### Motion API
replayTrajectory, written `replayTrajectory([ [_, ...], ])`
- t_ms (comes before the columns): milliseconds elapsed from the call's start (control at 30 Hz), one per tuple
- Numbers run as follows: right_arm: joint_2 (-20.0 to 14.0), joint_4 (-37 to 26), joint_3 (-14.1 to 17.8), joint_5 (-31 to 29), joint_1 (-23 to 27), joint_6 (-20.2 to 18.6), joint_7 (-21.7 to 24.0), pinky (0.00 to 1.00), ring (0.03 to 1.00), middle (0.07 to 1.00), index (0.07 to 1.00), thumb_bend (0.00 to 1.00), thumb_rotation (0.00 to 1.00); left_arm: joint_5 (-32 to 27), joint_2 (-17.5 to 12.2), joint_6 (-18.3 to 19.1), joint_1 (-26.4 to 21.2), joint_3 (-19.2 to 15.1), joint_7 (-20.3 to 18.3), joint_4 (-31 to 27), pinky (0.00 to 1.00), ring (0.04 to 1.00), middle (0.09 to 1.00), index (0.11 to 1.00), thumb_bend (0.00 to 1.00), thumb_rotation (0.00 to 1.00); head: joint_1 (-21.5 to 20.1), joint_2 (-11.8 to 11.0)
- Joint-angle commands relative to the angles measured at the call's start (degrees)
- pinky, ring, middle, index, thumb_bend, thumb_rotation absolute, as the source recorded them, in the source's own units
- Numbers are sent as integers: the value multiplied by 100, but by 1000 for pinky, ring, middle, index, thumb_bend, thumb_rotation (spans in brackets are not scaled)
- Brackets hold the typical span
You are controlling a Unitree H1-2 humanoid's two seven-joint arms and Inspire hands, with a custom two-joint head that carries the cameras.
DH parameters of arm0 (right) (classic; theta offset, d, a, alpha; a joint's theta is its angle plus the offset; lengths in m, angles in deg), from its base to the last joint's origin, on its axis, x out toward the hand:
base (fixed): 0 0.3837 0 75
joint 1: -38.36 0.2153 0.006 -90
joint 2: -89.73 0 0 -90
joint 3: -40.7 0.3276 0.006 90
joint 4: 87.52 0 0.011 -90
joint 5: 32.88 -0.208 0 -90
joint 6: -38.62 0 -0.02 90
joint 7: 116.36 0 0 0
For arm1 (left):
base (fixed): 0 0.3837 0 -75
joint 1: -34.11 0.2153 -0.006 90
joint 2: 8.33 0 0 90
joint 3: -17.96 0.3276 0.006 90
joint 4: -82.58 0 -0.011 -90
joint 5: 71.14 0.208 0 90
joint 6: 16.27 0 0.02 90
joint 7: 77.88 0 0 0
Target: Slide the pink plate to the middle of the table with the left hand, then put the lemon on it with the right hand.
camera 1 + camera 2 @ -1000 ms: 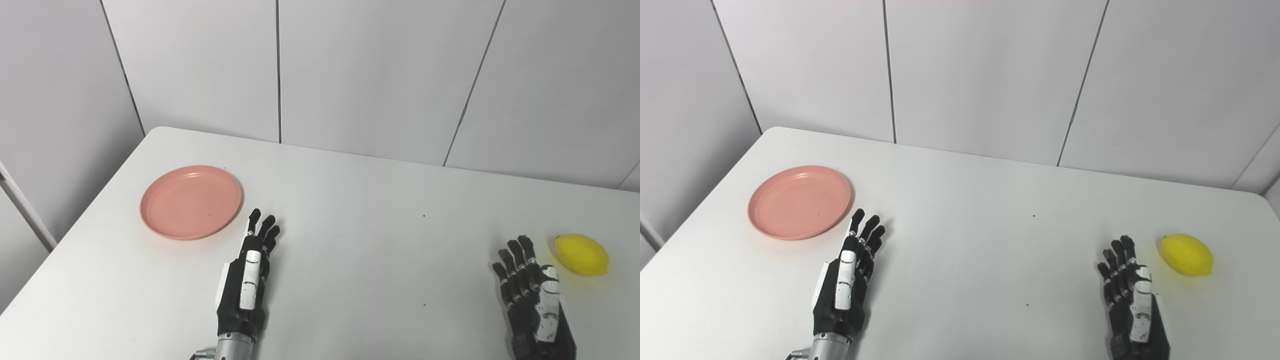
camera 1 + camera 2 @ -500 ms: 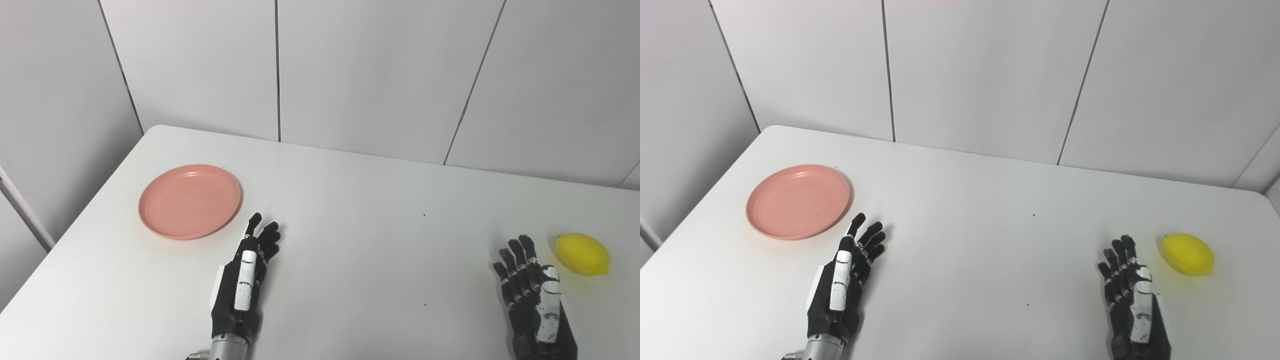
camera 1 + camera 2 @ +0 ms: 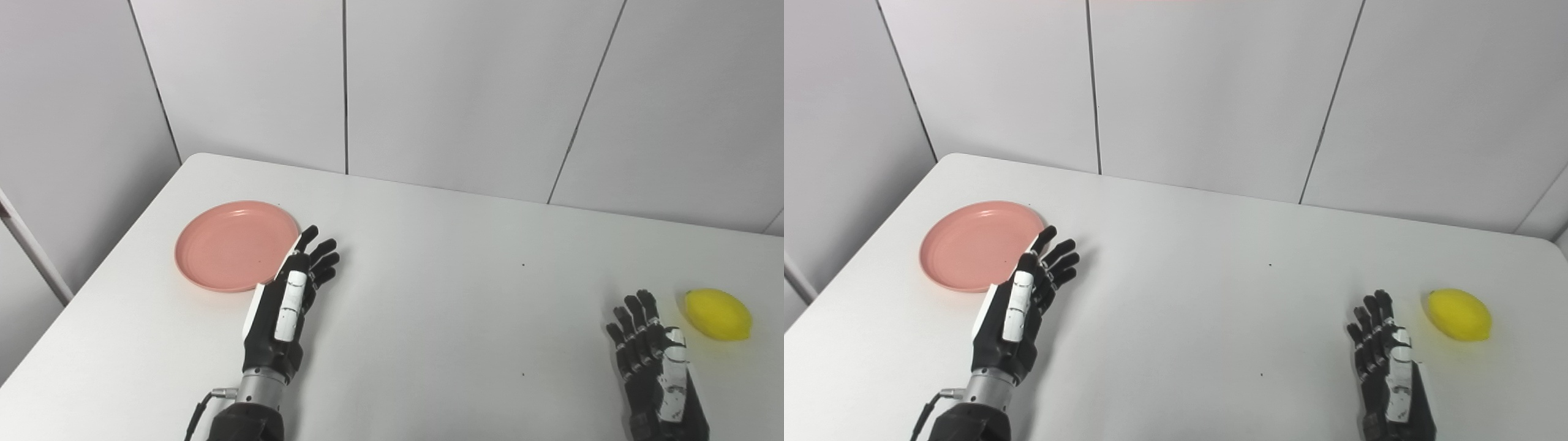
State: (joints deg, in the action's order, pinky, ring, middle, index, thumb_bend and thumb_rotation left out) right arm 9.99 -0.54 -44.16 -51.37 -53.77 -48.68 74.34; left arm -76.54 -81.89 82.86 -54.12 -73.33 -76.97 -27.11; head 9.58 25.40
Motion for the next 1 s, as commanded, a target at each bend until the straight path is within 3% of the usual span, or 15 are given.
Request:
replayTrajectory([
  [0, 171, 358, -74, -36, -319, 98, 56, 1000, 1000, 1000, 1000, 713, 1000, 38, -50, 170, -197, 27, -48, -262, 891, 869, 872, 895, 878, 920, -4, 10],
  [200, 190, 365, -96, 14, -322, 151, 54, 1000, 1000, 1000, 1000, 716, 1000, -362, -218, 927, -679, -236, 1, -629, 910, 871, 868, 877, 905, 904, -17, 7],
  [333, 208, 331, -93, 1, -330, 103, 46, 1000, 1000, 1000, 1000, 712, 1000, -505, -383, 1411, -960, -400, -29, -844, 912, 883, 883, 897, 895, 949, -31, 9],
  [433, 199, 385, -89, 11, -319, 157, 66, 1000, 1000, 1000, 1000, 713, 1000, -706, -682, 1595, -1182, -565, -146, -858, 927, 898, 894, 915, 891, 982, -25, -3],
  [600, 213, 445, -82, -14, -300, 195, 94, 1000, 1000, 1000, 1000, 711, 1000, -1092, -1198, 1530, -1462, -930, -388, -509, 917, 894, 901, 905, 893, 1000, -39, -20],
  [800, 241, 509, -79, -3, -262, 242, 88, 1000, 1000, 1000, 998, 715, 1000, -1742, -1745, 1422, -1825, -1566, -612, 328, 925, 908, 898, 892, 948, 959, -52, -57],
  [967, 256, 532, -90, -6, -252, 278, 107, 1000, 1000, 1000, 998, 717, 1000, -2098, -2180, 1430, -2104, -1826, -905, 830, 957, 926, 910, 897, 978, 940, -65, -70],
])
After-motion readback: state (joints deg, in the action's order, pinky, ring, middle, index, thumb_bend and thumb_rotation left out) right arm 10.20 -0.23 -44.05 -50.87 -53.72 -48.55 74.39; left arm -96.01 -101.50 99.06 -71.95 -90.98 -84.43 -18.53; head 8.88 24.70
